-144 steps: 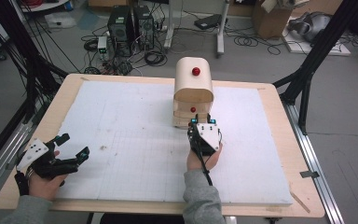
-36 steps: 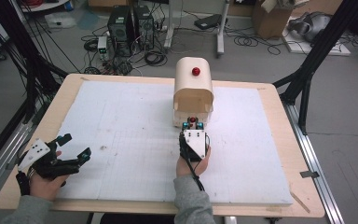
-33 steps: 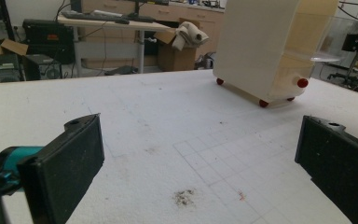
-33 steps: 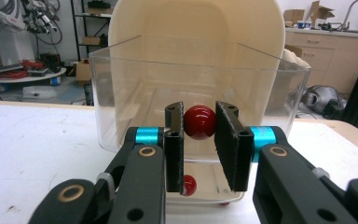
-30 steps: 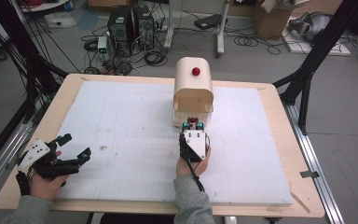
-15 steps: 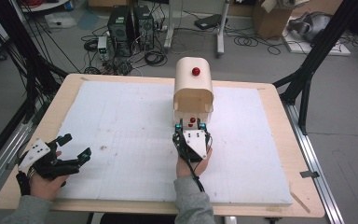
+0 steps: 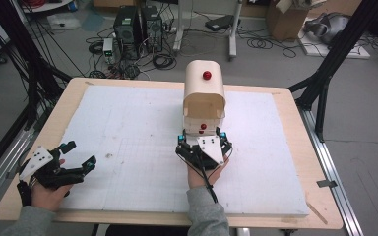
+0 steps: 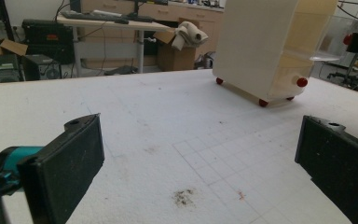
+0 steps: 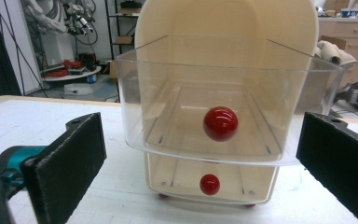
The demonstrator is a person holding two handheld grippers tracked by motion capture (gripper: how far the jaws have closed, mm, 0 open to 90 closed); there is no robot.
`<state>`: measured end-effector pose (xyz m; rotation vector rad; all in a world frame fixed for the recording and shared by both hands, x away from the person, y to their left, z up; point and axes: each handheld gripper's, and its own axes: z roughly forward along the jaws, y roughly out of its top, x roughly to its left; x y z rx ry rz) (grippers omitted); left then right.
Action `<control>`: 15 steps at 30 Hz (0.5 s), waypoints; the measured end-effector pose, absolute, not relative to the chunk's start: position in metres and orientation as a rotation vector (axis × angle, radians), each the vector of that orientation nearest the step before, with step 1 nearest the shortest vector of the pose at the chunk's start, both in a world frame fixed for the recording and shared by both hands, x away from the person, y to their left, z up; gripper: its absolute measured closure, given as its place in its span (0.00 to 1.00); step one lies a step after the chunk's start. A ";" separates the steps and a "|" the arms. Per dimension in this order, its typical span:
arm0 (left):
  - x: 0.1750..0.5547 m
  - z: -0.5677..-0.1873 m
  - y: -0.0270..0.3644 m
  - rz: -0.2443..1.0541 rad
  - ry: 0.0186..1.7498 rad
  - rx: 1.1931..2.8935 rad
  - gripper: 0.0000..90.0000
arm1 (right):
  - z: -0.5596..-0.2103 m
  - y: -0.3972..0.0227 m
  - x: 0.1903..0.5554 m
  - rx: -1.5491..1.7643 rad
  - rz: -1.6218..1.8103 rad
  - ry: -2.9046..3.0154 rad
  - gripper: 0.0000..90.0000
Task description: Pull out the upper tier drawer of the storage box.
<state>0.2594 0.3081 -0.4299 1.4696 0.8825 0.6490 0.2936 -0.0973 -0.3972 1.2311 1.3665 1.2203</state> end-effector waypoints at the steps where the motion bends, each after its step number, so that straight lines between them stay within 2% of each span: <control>1: 0.259 -0.430 0.308 0.652 0.881 1.469 0.02 | -0.397 -0.098 0.293 1.235 1.223 1.363 0.00; 7: 0.257 -0.428 0.307 0.653 0.863 1.465 0.02 | -0.391 -0.113 0.291 1.260 1.245 1.378 0.00; 15: 0.256 -0.428 0.305 0.653 0.861 1.471 0.02 | -0.390 -0.158 0.287 1.173 1.299 1.589 0.00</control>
